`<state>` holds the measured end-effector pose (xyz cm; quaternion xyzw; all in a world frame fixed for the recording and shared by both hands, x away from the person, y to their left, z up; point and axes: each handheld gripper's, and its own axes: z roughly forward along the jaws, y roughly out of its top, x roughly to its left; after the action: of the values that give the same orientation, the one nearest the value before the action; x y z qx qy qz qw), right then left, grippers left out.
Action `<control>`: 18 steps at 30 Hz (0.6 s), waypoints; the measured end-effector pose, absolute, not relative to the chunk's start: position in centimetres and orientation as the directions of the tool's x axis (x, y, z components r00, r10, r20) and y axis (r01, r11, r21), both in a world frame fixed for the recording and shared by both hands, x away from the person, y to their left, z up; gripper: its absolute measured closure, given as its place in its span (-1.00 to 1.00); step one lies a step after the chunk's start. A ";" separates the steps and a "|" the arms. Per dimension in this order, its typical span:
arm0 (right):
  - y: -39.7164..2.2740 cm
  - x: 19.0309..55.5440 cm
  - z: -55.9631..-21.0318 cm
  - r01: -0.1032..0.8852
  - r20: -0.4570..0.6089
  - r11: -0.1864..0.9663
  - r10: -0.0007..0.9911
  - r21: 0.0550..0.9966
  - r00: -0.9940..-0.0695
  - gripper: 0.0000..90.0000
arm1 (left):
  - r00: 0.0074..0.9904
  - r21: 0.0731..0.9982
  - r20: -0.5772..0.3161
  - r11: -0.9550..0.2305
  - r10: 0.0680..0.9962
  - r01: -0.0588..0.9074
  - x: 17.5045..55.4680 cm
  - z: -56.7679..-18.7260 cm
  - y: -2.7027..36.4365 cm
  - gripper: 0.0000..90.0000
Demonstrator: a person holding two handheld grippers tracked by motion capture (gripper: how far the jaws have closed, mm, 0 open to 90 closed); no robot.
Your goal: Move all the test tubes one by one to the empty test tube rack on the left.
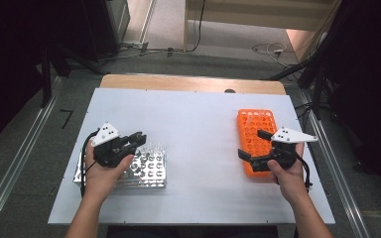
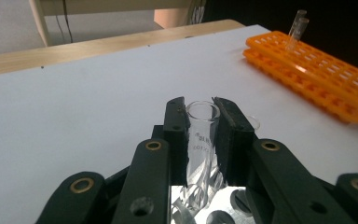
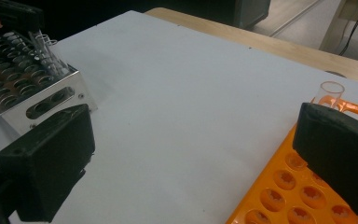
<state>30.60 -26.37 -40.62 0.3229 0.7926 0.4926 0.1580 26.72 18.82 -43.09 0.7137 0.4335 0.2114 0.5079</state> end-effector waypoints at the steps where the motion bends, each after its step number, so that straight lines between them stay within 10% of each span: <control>1: -26.4 30.6 -40.6 0.356 0.068 0.306 0.667 0.883 -0.742 -1.00 | 0.536 0.907 -0.138 -0.111 0.833 0.405 26.8 -43.1 18.8 0.68; 18: -26.6 30.7 -40.7 0.358 0.063 0.309 0.673 0.881 -0.737 -1.00 | 0.541 0.871 -0.140 -0.157 0.829 0.465 26.9 -43.2 18.5 0.64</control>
<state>30.66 -26.57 -40.69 0.3252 0.7928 0.4896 0.1610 26.93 18.53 -43.18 0.7362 0.4394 0.1906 0.4781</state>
